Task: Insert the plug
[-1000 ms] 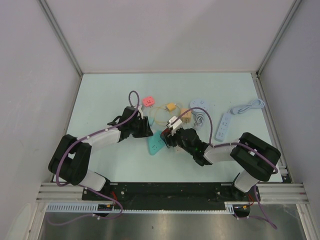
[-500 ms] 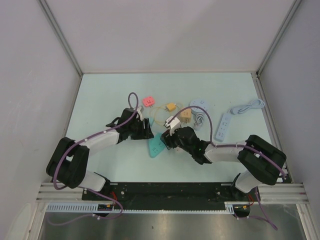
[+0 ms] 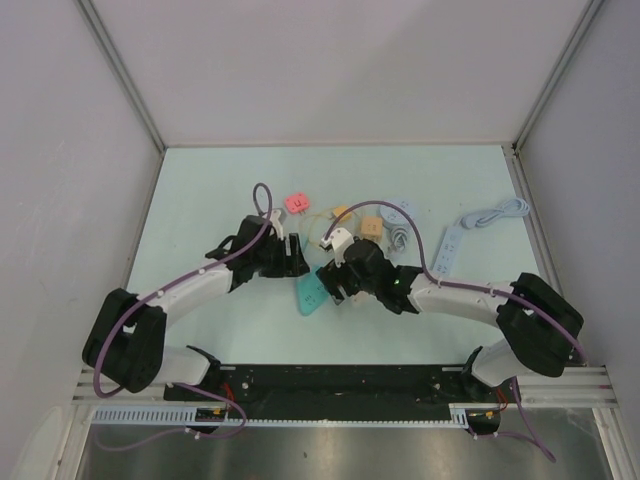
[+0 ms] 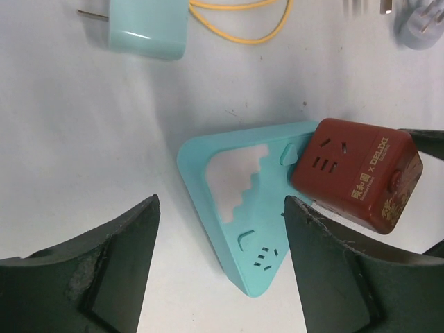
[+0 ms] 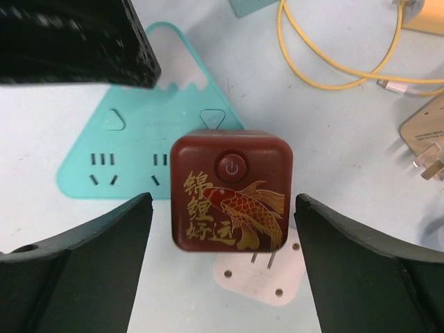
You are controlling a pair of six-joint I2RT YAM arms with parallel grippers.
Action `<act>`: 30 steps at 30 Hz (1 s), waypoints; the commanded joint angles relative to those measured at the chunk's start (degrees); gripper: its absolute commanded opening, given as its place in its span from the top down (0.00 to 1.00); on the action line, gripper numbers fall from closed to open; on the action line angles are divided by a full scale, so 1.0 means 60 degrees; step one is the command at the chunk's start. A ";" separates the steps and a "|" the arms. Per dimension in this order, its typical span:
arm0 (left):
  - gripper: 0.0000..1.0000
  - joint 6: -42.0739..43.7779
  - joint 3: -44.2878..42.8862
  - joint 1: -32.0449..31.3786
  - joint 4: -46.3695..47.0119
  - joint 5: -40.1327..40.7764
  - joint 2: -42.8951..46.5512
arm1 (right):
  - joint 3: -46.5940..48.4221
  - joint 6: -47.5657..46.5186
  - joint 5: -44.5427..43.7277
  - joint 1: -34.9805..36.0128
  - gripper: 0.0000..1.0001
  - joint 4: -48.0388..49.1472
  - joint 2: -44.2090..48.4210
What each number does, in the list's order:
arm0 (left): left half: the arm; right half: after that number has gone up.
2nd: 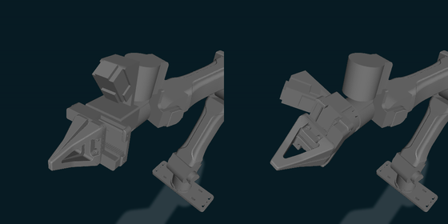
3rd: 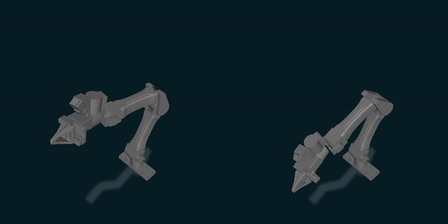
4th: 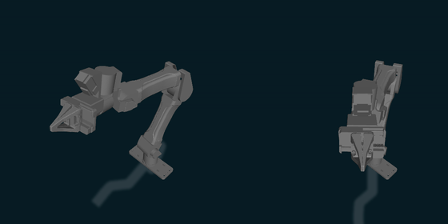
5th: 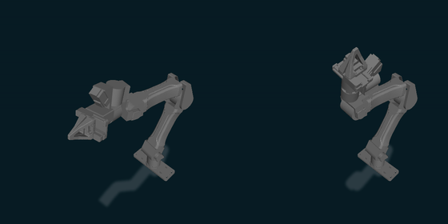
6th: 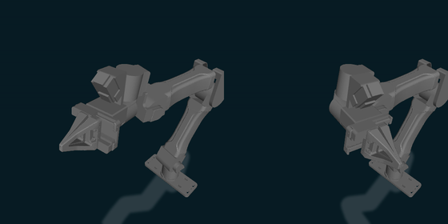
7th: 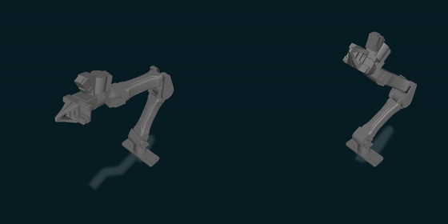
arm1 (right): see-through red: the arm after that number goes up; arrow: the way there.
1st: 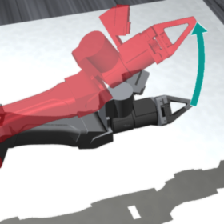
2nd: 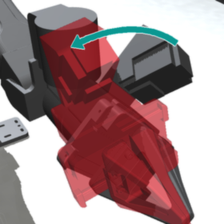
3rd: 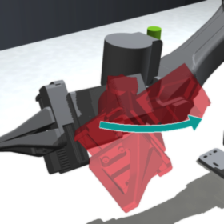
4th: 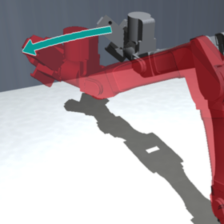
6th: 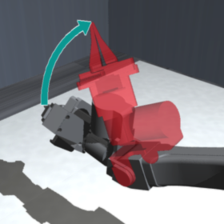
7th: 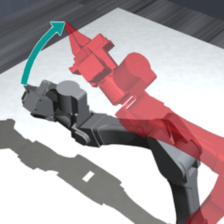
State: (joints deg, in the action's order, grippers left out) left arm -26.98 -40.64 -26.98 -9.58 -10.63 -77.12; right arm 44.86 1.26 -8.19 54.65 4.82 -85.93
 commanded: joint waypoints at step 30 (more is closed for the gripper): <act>0.45 -0.0732 0.0621 -0.0674 0.0938 -0.0205 -0.1004 | 0.2074 0.0187 0.1555 -0.0642 0.93 -0.2693 -0.1513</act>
State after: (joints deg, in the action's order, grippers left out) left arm -30.13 -38.20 -30.24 -5.10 -11.22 -82.26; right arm 55.77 2.94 1.26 50.41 -10.72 -92.60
